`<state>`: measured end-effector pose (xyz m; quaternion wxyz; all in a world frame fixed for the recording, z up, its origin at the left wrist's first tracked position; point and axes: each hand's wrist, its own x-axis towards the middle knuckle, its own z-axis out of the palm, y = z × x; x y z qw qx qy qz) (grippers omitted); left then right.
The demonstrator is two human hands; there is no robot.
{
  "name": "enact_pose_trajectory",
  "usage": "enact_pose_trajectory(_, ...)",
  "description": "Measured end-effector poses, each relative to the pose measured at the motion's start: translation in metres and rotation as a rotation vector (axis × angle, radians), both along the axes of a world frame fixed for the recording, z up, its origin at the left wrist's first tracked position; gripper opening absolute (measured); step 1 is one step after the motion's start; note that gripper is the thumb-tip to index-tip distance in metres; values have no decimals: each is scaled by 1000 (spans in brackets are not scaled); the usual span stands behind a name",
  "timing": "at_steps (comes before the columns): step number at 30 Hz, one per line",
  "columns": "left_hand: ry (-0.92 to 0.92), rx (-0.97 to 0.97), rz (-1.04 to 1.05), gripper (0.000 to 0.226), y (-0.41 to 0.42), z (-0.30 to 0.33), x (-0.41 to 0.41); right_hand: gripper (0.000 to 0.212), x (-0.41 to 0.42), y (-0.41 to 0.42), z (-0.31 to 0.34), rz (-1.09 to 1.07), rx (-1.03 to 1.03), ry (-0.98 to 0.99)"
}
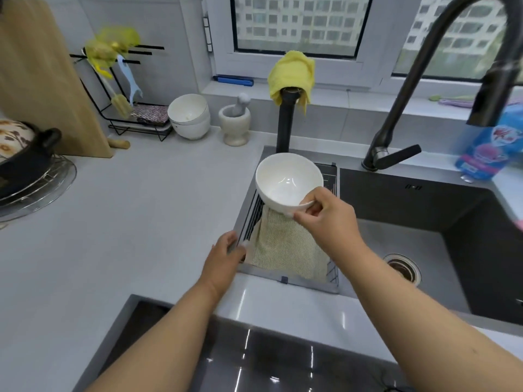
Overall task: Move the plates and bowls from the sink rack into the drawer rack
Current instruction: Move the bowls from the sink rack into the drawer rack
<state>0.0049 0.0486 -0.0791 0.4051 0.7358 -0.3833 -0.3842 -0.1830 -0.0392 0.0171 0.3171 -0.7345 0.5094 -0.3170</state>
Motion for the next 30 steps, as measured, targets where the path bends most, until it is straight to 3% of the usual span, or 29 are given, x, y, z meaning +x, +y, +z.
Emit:
enact_pose_trajectory(5,328,-85,218,29,46,33,-40,32,-34,62,-9,121,-7,64)
enact_pose_trajectory(9,675,-125,237,44,94,61,-88,32,-64,112,-14,232,-14,107)
enact_pose_trajectory(13,694,-133,296,41,145,71,-127,30,-95,156,-16,344,-42,86)
enact_pose_trajectory(19,668,-177,489,30,228,85,-163,11,-113,210,-6,467,135,-93)
enact_pose_trajectory(25,642,-242,732,31,330,98,-175,45,-84,277,-3,594,511,-250)
enact_pose_trajectory(30,596,-326,921,37,419,99,-176,35,-54,350,-7,835,994,-346)
